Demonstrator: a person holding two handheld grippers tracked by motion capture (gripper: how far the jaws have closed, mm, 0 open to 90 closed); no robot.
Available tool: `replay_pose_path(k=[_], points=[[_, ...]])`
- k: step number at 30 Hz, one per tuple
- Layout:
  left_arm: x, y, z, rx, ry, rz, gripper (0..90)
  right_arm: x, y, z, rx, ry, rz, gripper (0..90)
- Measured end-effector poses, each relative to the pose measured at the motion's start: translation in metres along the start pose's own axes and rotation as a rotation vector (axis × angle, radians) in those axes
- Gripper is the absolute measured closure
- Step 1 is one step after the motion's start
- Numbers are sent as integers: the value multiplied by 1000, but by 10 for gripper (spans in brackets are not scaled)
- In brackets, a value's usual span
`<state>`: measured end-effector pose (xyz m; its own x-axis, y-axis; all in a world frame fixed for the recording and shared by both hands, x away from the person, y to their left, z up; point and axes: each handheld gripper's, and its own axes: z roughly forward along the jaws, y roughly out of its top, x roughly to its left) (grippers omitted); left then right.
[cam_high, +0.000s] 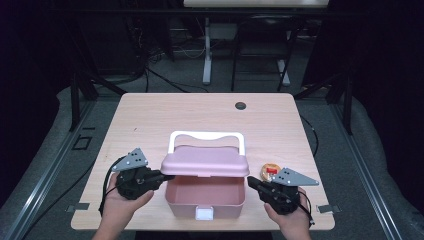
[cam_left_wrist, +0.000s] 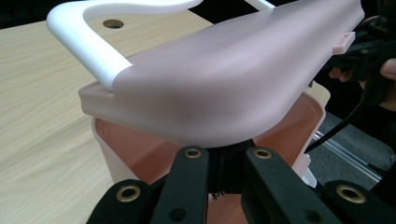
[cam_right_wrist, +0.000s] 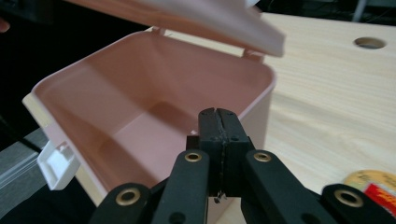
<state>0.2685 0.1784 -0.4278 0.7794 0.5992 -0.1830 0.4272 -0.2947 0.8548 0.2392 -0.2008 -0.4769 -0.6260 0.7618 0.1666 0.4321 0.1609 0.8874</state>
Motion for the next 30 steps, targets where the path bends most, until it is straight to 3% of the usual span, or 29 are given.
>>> replay_pose_path(k=[9,30], points=[[1,5,0,-3,11,-3,898,12,-6,9,8,39,-32,900],[6,21,0,-6,23,-5,899,25,-13,22,49,105,-59,900]])
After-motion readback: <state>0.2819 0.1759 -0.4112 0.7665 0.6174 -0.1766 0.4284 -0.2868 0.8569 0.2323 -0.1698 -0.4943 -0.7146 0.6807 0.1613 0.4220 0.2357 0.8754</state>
